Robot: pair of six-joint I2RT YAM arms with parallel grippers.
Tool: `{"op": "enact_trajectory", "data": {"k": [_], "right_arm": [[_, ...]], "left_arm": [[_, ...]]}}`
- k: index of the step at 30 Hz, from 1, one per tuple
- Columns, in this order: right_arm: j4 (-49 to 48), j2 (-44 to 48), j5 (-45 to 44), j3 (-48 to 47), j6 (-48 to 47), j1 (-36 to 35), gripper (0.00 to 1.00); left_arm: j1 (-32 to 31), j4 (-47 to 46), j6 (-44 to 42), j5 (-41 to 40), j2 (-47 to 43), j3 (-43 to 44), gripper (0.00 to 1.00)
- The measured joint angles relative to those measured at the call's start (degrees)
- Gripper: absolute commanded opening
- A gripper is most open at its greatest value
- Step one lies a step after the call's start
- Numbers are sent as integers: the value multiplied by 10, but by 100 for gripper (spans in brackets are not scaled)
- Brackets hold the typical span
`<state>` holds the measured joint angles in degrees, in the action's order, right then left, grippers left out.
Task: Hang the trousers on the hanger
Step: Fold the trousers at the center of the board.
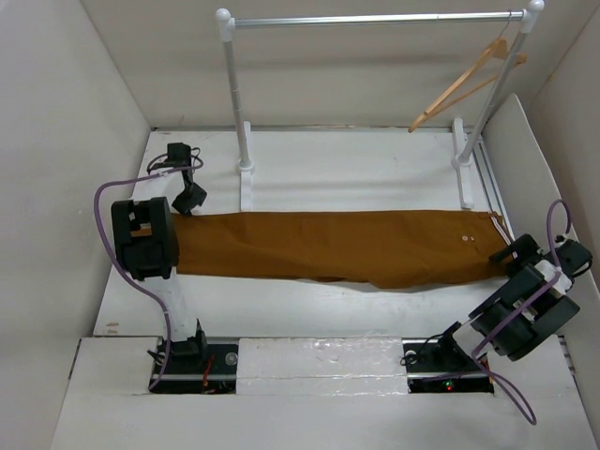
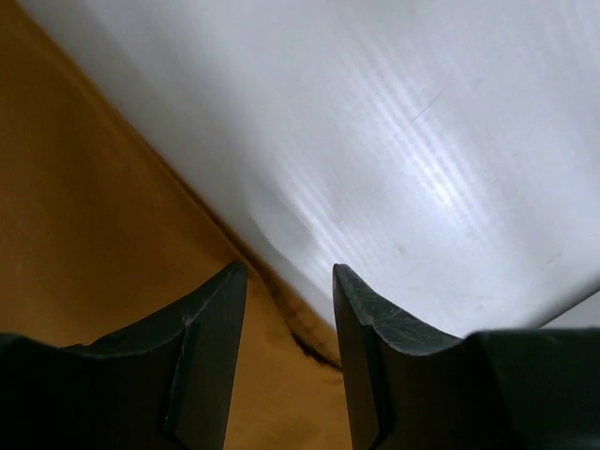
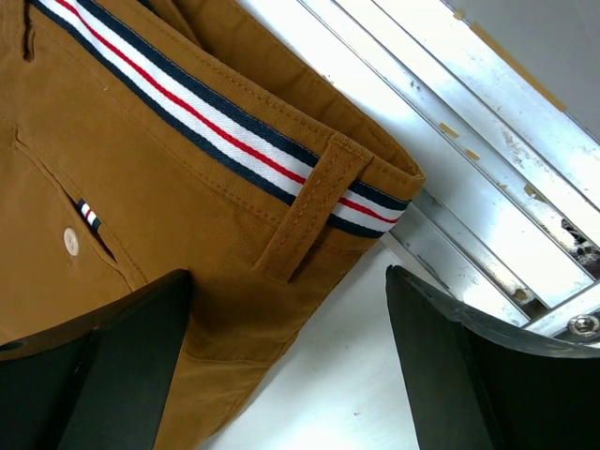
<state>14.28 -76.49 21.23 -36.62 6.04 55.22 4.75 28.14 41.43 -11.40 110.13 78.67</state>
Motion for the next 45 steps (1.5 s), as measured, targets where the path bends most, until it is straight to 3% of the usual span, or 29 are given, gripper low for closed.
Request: {"op": "enact_trajectory", "data": {"k": [4,9,12,13,14,16,17,18,19,20,21,23,27,36,40,45], "right_arm": [[-7,-10,6,0,0,3,90],[-58,-69,40,-9,4,6,83],[-84,-92,49,-7,6,7,59],[-94,-95,49,-4,7,8,34],[-105,-97,45,-3,3,10,22],[-122,-101,55,-4,13,19,3],[-123,-101,61,-7,15,19,0],[-120,-101,66,-11,17,18,0],[-116,-99,69,-14,18,16,0],[-106,-92,70,-19,17,13,0],[-91,-80,70,-25,17,9,0],[-54,-46,65,-47,17,-4,0],[21,29,72,-124,12,-46,0],[117,124,89,-274,-2,-157,0],[169,155,90,-316,0,-167,0],[235,137,91,-449,0,-167,0]], "left_arm": [[2,0,1,7,6,36,52],[2,-4,-3,39,-10,54,56],[-2,-16,-10,67,-43,38,54],[-6,-23,-12,75,-59,24,53],[-13,-33,-16,85,-80,4,52],[-47,-53,-24,103,-124,-45,49],[-76,-57,-29,110,-140,-64,47],[-113,-59,-34,117,-149,-75,41],[-155,-60,-39,124,-151,-80,28],[-196,-61,-41,129,-150,-81,26],[-244,-61,-50,132,-145,-82,12],[-315,-62,-59,142,-139,-86,6],[-394,-62,-76,156,-138,-108,6],[-445,-69,-96,157,-131,-133,5],[-470,-91,-98,166,-104,-136,4],[-511,-104,-101,169,-50,-123,4]]}}
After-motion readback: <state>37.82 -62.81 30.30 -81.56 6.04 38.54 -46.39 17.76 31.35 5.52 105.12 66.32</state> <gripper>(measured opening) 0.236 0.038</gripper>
